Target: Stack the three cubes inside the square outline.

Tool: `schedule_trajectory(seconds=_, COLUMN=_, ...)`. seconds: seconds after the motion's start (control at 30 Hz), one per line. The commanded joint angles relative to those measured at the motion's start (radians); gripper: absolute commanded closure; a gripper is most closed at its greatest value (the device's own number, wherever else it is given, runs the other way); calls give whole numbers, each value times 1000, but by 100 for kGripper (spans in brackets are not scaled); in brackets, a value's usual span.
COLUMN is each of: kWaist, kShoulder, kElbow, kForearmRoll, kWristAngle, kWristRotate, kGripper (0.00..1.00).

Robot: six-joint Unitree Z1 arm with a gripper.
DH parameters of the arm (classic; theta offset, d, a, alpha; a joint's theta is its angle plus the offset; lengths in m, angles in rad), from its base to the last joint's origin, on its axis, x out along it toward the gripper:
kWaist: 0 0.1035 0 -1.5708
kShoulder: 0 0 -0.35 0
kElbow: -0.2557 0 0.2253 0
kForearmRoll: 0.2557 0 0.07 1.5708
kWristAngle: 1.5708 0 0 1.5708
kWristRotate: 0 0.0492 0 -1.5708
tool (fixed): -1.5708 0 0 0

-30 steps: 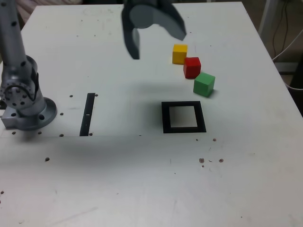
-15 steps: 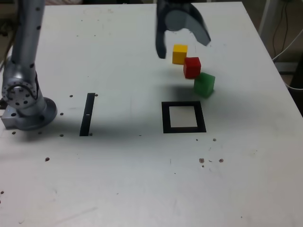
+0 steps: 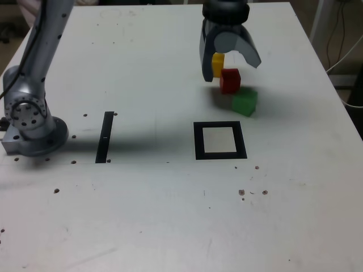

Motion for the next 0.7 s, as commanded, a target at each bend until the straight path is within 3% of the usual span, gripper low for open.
schedule_trajectory(seconds=0.0, kWaist=7, kShoulder=17, kElbow=11, kForearmRoll=-23, kWristAngle=2, kWristRotate=4, kGripper=3)
schedule_trajectory(seconds=0.27, kWaist=11, kShoulder=69, kElbow=38, kForearmRoll=-77, kWristAngle=27, kWristRotate=6, kGripper=4)
schedule_trajectory(seconds=0.67, kWaist=3, kShoulder=74, kElbow=45, kForearmRoll=-96, kWristAngle=56, kWristRotate=1, kGripper=17)
